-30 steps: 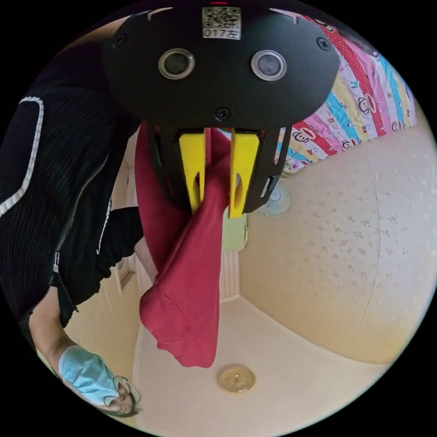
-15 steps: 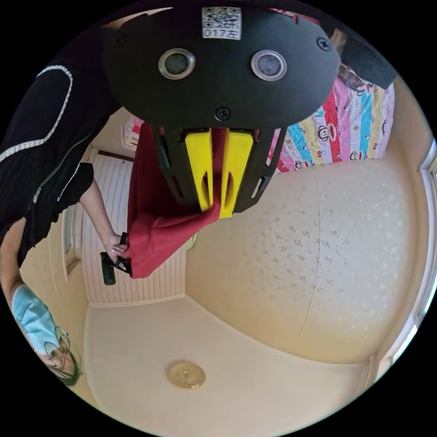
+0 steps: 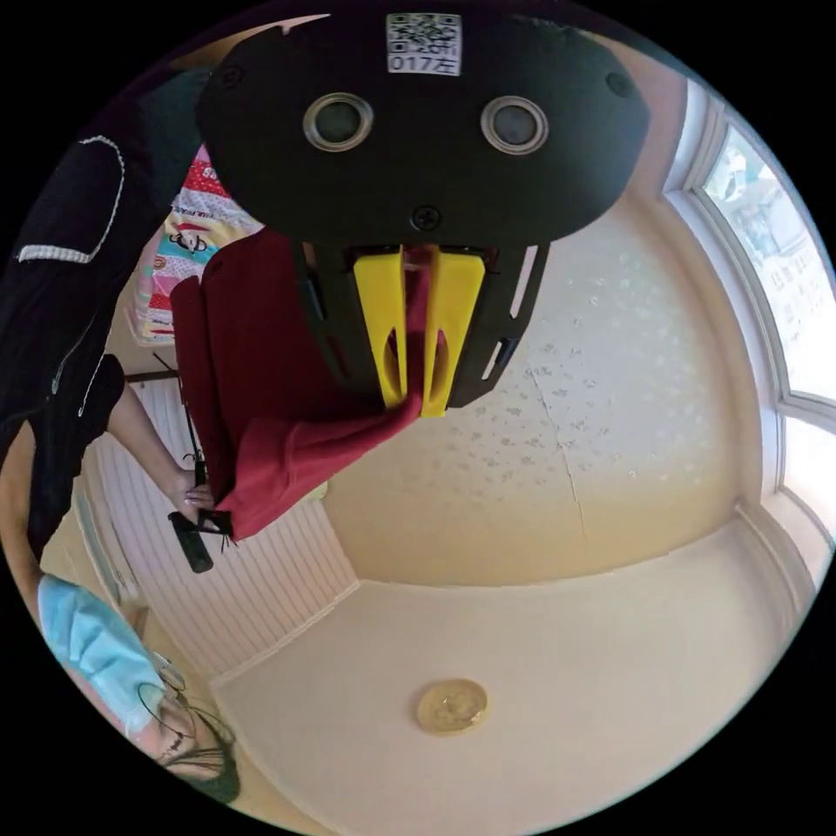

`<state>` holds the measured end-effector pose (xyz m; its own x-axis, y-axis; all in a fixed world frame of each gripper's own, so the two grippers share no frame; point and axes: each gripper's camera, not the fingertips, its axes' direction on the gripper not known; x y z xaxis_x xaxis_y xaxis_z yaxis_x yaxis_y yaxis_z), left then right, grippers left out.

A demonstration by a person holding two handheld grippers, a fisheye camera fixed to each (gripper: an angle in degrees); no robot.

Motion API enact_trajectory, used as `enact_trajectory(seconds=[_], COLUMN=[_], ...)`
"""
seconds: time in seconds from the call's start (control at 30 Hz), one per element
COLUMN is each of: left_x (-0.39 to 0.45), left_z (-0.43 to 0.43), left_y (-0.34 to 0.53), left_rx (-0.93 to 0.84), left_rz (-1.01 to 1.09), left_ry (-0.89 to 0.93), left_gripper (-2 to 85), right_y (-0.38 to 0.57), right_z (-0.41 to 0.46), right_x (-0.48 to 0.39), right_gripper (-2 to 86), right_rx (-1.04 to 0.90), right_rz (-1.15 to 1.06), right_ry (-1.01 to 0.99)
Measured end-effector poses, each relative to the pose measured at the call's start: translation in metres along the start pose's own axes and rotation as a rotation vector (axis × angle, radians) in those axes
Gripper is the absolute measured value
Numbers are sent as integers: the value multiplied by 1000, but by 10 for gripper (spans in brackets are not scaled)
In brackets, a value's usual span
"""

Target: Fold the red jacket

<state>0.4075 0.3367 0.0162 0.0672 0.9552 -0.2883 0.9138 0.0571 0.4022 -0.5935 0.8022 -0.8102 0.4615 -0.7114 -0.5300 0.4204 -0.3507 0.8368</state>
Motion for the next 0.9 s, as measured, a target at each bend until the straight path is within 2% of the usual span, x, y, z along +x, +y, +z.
enact_trajectory(seconds=[0.13,0.2,0.27,0.37,0.53,0.7,0.83,0.9], left_x=[49,62,59,61,71,18,-70,-91], left_z=[-12,-20,-37,-57,-47,51,238,330], left_y=[28,47,61,54,32,75,200,277], left_rx=[-72,-77,-74,-43,-150,-230,-313,-353], left_rz=[-10,-40,-121,-112,8,-78,-340,-402], left_ry=[-19,61,220,343,287,368,492,442], left_gripper=[4,3,3,3,4,8,26,45], right_y=[51,69,74,68,67,92,175,243], right_z=[-24,-38,-51,-73,-71,12,165,231], right_x=[-58,-70,-69,-60,-45,36,188,260], right_gripper=[52,52,53,54,55,55,57,62], right_rx=[-22,-6,-3,33,-38,-231,-415,-445], right_rz=[-109,-99,-81,-73,-54,14,206,347], right_ry=[77,83,44,-73,-25,4,-66,-66])
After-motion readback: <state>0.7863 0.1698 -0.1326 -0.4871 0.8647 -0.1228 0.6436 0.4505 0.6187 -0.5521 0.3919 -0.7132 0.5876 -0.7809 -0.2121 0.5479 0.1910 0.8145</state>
